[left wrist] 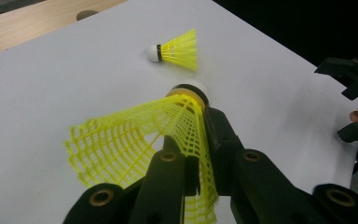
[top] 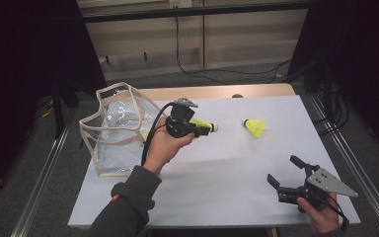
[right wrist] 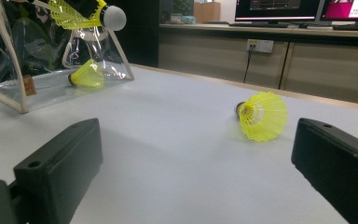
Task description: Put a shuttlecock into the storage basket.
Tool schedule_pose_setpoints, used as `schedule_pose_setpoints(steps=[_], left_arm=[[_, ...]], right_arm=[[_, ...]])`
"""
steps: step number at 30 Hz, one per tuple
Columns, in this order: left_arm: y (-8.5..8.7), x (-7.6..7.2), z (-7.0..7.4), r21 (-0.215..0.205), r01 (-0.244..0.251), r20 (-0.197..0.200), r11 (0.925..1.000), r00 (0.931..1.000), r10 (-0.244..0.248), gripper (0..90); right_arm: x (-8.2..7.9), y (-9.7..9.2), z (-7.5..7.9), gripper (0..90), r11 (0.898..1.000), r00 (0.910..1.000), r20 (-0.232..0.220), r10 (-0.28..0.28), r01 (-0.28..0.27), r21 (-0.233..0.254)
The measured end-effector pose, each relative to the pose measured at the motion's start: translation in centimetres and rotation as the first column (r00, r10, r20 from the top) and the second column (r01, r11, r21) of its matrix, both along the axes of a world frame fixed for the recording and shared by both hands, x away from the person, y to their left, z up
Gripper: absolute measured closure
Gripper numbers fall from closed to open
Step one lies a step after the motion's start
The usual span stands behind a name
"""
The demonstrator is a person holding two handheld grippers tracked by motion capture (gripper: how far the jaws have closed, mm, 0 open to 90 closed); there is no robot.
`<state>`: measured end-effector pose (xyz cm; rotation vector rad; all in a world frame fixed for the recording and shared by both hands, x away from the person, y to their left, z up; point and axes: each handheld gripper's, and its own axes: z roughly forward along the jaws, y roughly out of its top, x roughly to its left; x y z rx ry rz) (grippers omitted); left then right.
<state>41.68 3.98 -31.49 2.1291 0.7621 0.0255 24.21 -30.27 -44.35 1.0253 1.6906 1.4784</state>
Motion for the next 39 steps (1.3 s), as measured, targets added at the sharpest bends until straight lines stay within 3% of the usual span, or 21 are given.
schedule_pose_setpoints(steps=[39], left_arm=[[1.9, 0.7, 3.3, 0.017, -0.022, 0.005, 0.9996, 0.9997, 0.022, 85.6]], right_arm=[[0.1, 0.0, 0.0, 1.7, 1.0, 1.0, 0.0, -0.002, 0.002, -0.001]])
